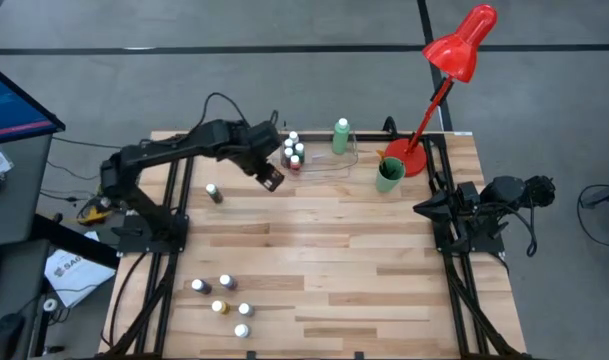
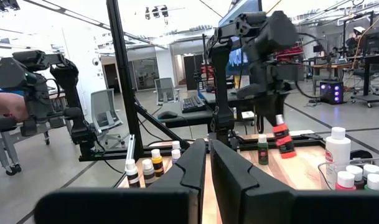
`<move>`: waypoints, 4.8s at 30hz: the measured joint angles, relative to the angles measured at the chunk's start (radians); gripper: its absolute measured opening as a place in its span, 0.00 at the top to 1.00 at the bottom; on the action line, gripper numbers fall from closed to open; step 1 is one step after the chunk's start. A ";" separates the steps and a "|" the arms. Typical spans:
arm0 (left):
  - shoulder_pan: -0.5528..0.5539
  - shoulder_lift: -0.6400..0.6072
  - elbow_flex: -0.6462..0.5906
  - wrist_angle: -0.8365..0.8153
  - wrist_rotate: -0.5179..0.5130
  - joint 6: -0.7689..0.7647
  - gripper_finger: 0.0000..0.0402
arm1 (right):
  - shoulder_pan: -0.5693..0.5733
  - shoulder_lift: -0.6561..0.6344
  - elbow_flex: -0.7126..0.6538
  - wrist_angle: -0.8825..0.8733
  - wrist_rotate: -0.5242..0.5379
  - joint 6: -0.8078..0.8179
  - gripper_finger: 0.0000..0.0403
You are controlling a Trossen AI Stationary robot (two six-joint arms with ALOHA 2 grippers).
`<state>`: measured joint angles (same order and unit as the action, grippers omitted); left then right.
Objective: Pick & Place Paint Supplies
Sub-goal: Put the small orange paint bottle into the transparent bin
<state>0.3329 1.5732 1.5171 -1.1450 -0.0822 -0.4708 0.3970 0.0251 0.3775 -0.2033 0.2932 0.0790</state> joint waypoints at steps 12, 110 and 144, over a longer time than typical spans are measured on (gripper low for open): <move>0.077 0.214 0.282 0.015 -0.005 0.144 0.77 | 0.000 0.000 0.000 0.000 0.000 0.000 0.95; 0.080 0.517 0.295 0.213 -0.075 0.781 0.71 | 0.000 0.000 0.000 -0.001 0.000 0.000 0.95; 0.083 0.529 0.286 0.209 -0.069 0.841 0.71 | 0.000 0.000 0.000 -0.001 0.000 0.000 0.95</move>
<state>0.4156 2.1017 1.8027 -0.9362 -0.1513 0.3707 0.3973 0.0250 0.3779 -0.2043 0.2932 0.0792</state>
